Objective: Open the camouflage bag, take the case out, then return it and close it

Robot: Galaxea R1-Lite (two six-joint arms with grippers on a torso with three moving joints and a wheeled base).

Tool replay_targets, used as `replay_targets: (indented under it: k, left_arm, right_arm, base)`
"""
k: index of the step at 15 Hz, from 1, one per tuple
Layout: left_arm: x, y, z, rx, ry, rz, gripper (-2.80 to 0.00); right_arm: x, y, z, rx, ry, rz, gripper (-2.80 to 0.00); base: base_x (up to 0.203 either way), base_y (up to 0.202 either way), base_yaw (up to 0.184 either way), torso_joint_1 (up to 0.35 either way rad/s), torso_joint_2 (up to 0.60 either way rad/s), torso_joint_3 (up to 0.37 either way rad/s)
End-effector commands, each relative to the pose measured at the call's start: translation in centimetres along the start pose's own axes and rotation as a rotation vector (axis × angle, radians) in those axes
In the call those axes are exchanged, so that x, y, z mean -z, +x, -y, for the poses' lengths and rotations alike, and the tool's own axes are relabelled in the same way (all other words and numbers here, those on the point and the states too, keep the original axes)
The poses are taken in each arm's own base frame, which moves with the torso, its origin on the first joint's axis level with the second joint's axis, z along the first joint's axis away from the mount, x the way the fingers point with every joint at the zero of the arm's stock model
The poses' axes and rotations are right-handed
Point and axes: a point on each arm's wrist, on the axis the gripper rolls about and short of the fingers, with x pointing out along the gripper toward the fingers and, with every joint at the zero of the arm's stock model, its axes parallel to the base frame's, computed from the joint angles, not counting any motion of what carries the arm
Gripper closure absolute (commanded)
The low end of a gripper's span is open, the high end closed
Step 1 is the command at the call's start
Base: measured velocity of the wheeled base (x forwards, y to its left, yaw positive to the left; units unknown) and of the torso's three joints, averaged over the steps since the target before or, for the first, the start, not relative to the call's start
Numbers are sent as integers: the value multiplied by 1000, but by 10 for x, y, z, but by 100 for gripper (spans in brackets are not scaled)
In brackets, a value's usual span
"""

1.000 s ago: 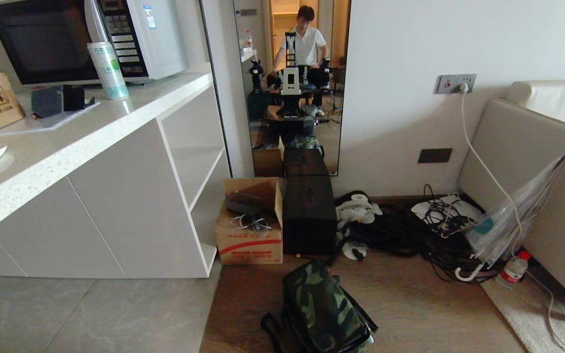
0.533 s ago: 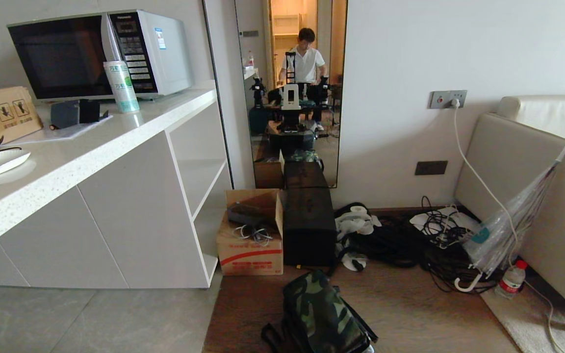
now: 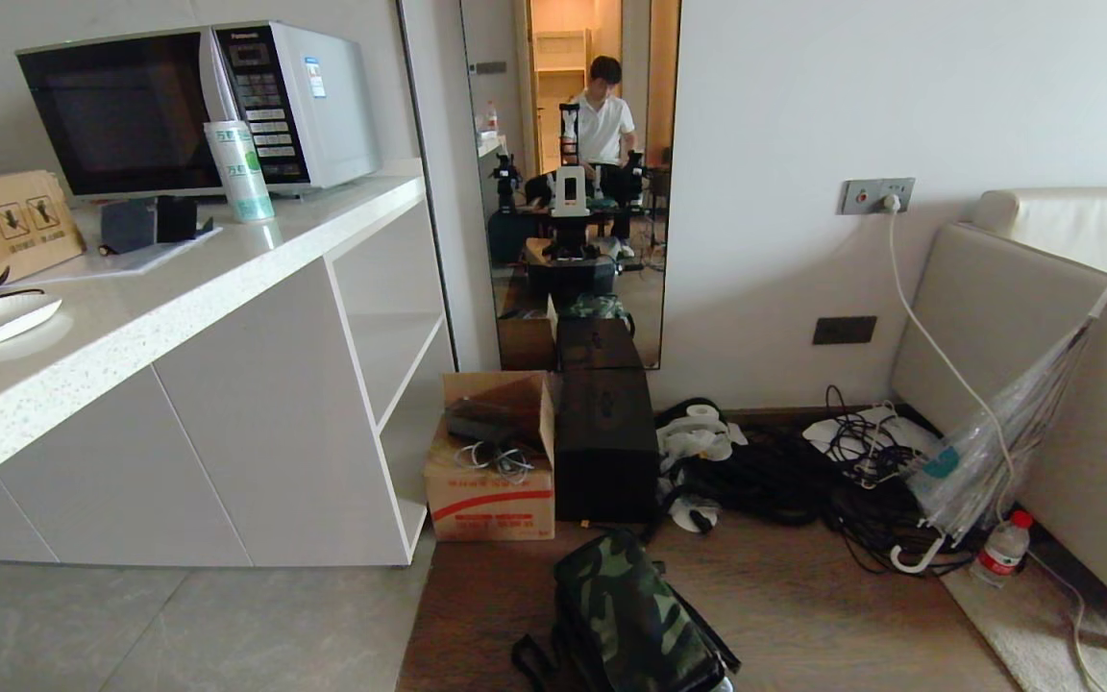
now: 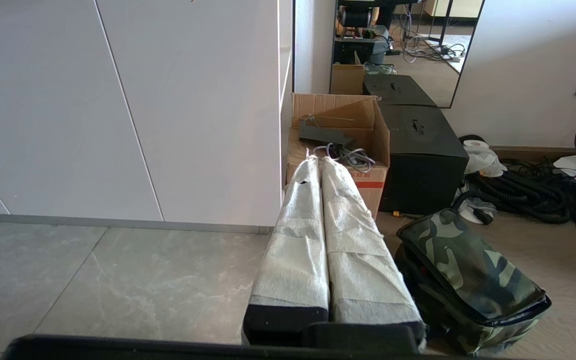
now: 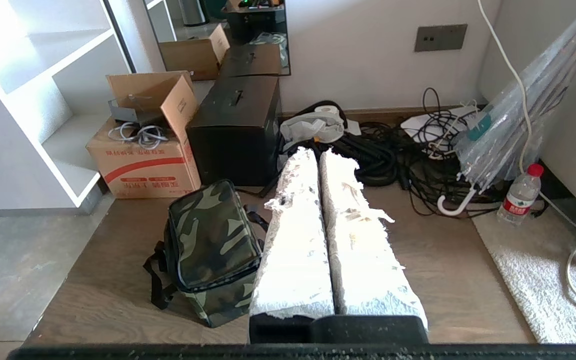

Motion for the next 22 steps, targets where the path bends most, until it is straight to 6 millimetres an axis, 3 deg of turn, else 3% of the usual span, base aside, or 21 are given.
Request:
replay_targets:
  k: [1,22]
  left_arm:
    - [0,0,0,0,1,0,0]
    - [0,0,0,0,1,-2,0]
  right_arm:
    - [0,0,0,0,0,-1,0]
    - [0,0,0,0,-1,8,0]
  base:
    - [0,0,0,0,0,0]
    - [0,0,0,0,0,0]
